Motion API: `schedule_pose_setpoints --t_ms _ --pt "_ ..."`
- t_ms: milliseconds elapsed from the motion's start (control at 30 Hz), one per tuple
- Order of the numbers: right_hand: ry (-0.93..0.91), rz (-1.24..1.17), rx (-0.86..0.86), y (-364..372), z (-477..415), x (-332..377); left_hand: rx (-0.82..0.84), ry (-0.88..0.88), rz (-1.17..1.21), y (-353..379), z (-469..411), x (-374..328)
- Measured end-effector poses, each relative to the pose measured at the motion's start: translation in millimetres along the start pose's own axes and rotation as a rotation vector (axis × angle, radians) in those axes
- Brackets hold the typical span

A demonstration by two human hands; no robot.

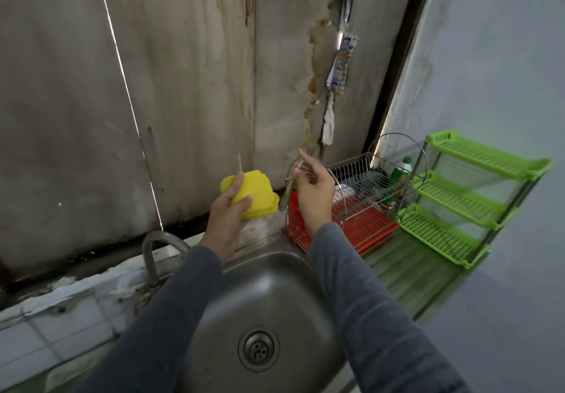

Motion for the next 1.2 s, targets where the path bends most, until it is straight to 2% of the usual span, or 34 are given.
schedule_pose_setpoints --t_ms 300,500,700,933,1200 --pt "0.032 0.125 -0.077 20 -34 -22 -0.087 -0.007 -0.008 2 -25 10" --pt "0.043 0.159 -0.075 -2 -53 -40 -0.085 -0.028 -0.011 5 -32 25" --pt "0.062 0.196 -0.026 -12 -52 -52 -0.091 -0.062 -0.022 8 -34 45" --pt "0.194 0.268 0.071 -11 -41 -81 -0.104 -0.102 -0.062 13 -33 65" --pt "0.226 0.544 0.219 -17 -23 -90 -0.12 -0.122 -0.107 5 -16 87"
Point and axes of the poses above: each hand's wrist, its own z-axis away from the middle knuckle, its own y-axis out of the palm, x = y × z, the point moved 9 cm from there along -z, towards the middle knuckle, and after that the axes turned 4 degrees about y, right-handed, at the moved point
